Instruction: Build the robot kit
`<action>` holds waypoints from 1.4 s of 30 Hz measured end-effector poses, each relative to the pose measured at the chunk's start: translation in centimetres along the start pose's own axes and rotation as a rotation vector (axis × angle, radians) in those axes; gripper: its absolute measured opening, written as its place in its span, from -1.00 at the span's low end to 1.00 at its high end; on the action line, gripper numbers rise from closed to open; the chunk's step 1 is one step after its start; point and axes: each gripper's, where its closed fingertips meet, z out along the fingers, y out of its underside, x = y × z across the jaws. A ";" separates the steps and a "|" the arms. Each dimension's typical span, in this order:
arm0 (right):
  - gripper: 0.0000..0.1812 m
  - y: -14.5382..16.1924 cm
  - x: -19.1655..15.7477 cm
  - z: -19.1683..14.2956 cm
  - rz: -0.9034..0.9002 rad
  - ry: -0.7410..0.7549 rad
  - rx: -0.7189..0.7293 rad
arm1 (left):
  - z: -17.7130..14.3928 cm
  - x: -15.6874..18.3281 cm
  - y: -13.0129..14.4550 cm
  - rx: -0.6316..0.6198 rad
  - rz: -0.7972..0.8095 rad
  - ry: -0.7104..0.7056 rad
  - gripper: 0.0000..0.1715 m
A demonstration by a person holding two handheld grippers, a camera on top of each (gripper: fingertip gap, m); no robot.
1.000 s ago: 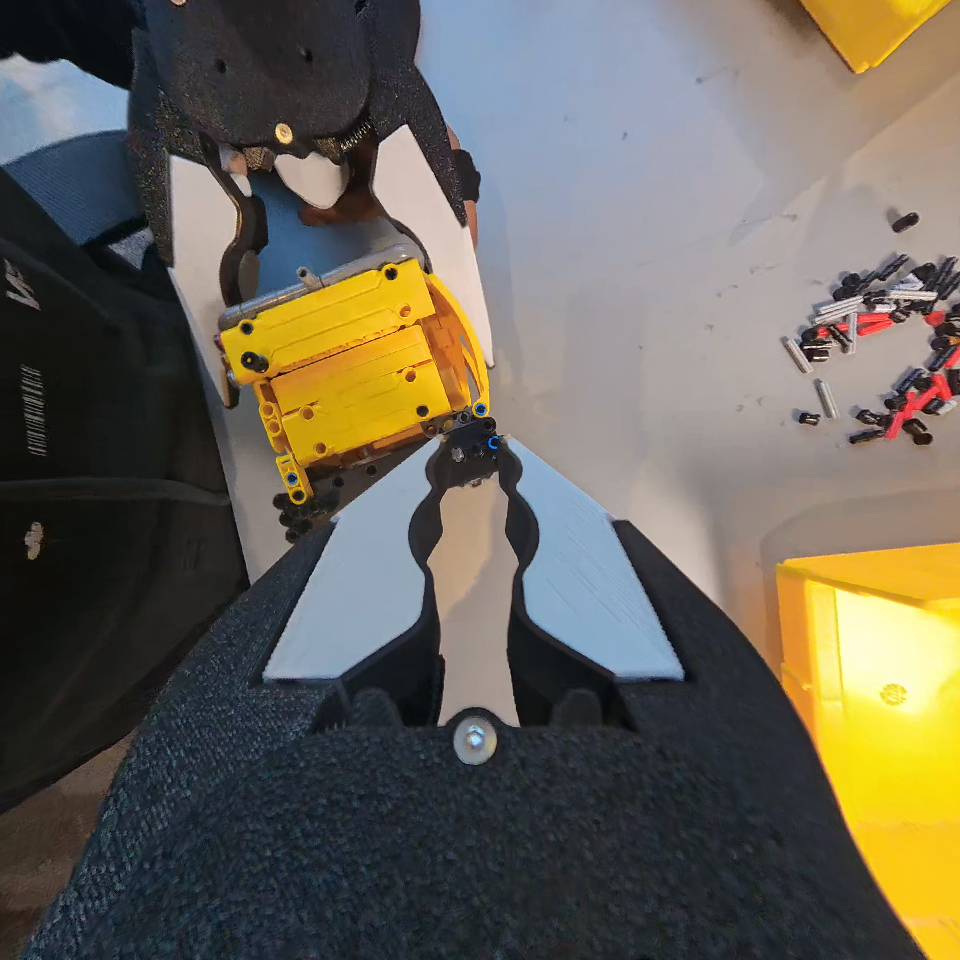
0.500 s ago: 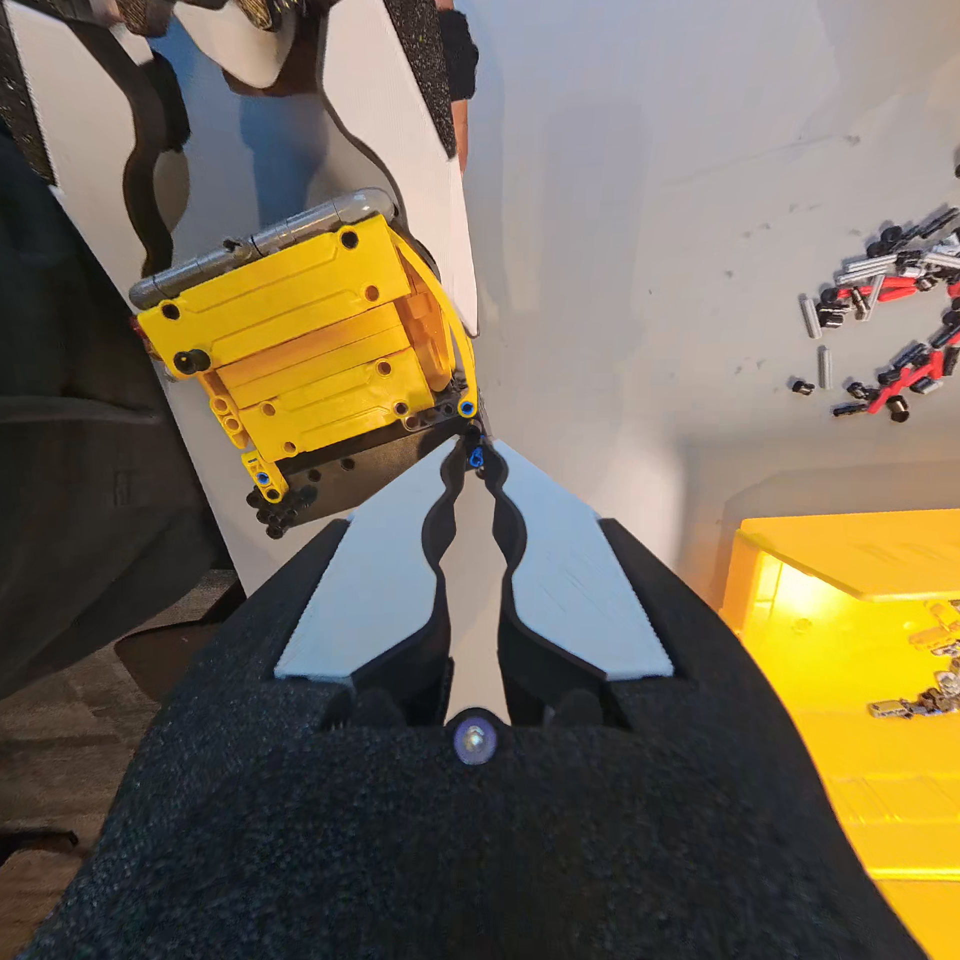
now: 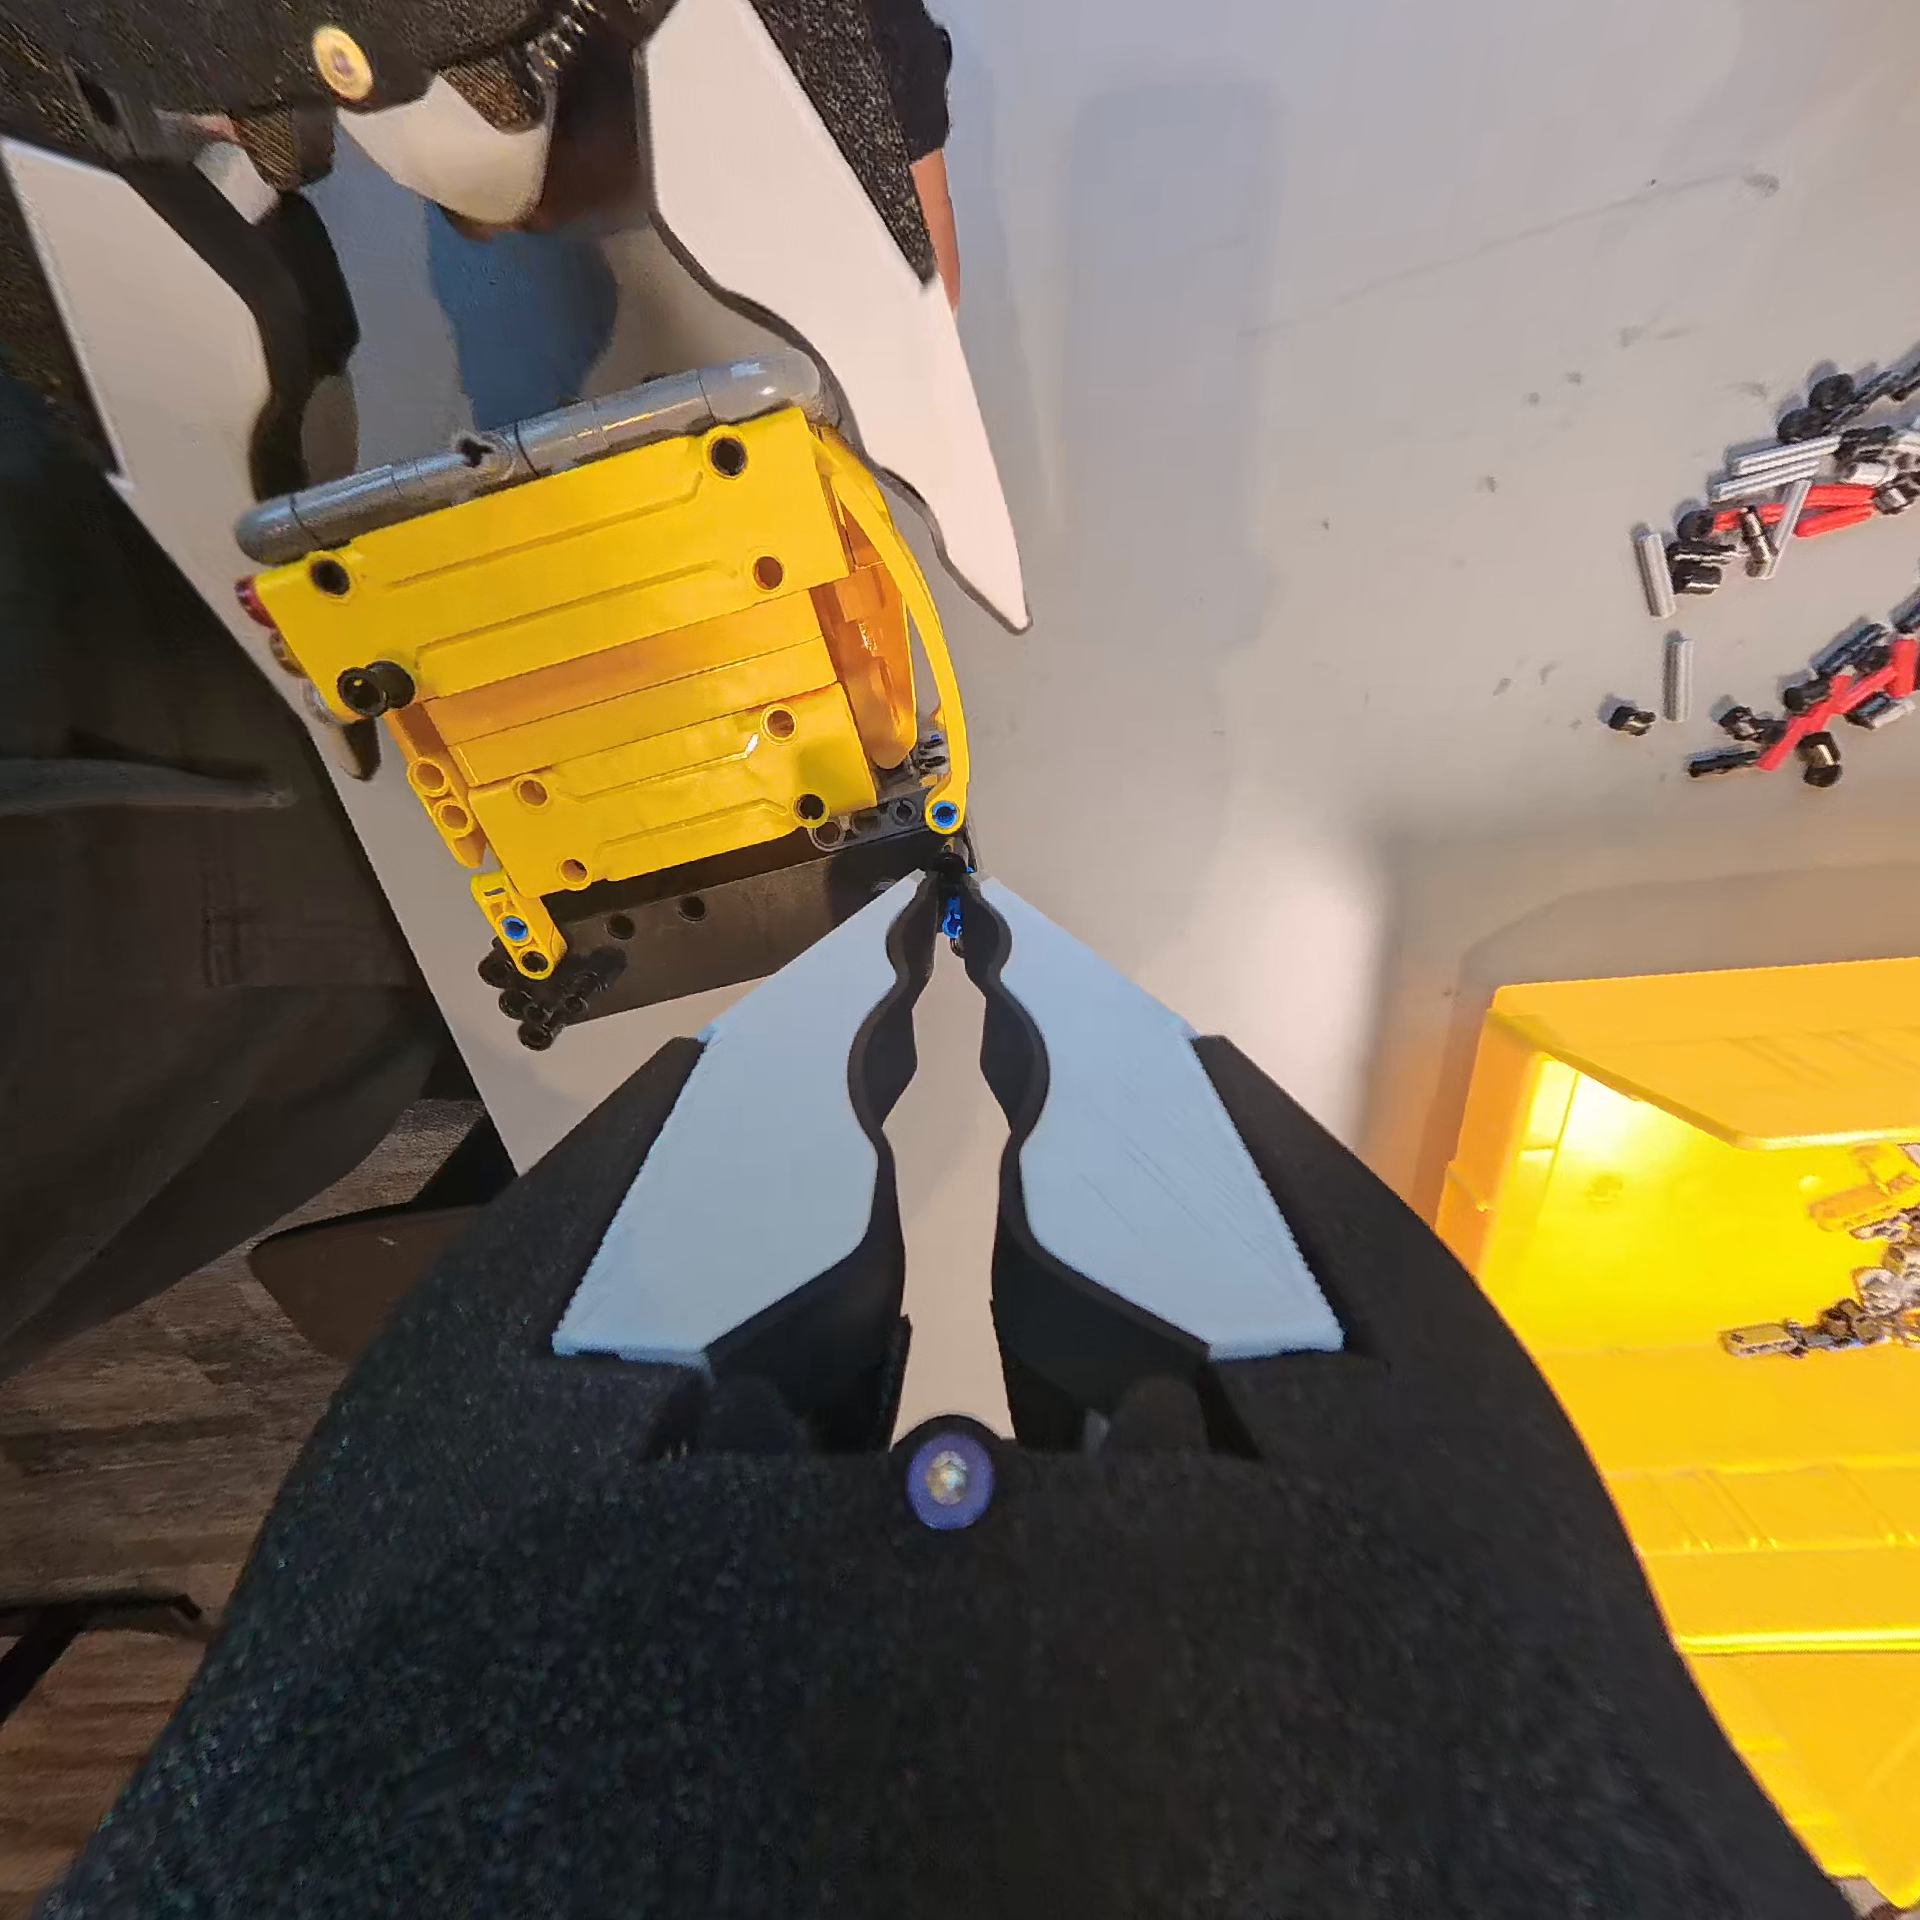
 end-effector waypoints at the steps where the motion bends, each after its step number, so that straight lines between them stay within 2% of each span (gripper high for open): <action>1: -0.96 0.2 0.1 0.0 -0.005 0.006 -0.011 | 0.1 0.0 0.0 -0.008 -0.003 0.010 0.68; 7: -0.89 0.7 0.2 -0.2 -0.023 0.016 -0.034 | 0.1 0.0 0.1 -0.021 0.017 0.017 0.64; 13: -0.94 0.5 -0.2 -0.1 -0.079 0.001 -0.075 | 0.0 0.1 0.2 -0.025 0.014 0.026 0.64; 19: -0.86 0.4 -0.1 -0.2 -0.072 -0.037 -0.119 | -0.1 0.3 0.3 -0.036 0.031 0.021 0.64; 25: -0.86 0.1 -0.5 -0.2 -0.056 -0.098 -0.133 | -0.3 0.3 0.4 -0.039 0.030 0.019 0.63; 28: -0.92 0.5 -0.5 0.4 -0.065 -0.080 -0.162 | -0.3 0.3 0.4 -0.038 0.026 0.019 0.63; 42: -0.93 0.5 -0.6 0.7 -0.043 -0.029 -0.234 | -0.3 0.6 0.7 -0.042 0.001 0.014 0.63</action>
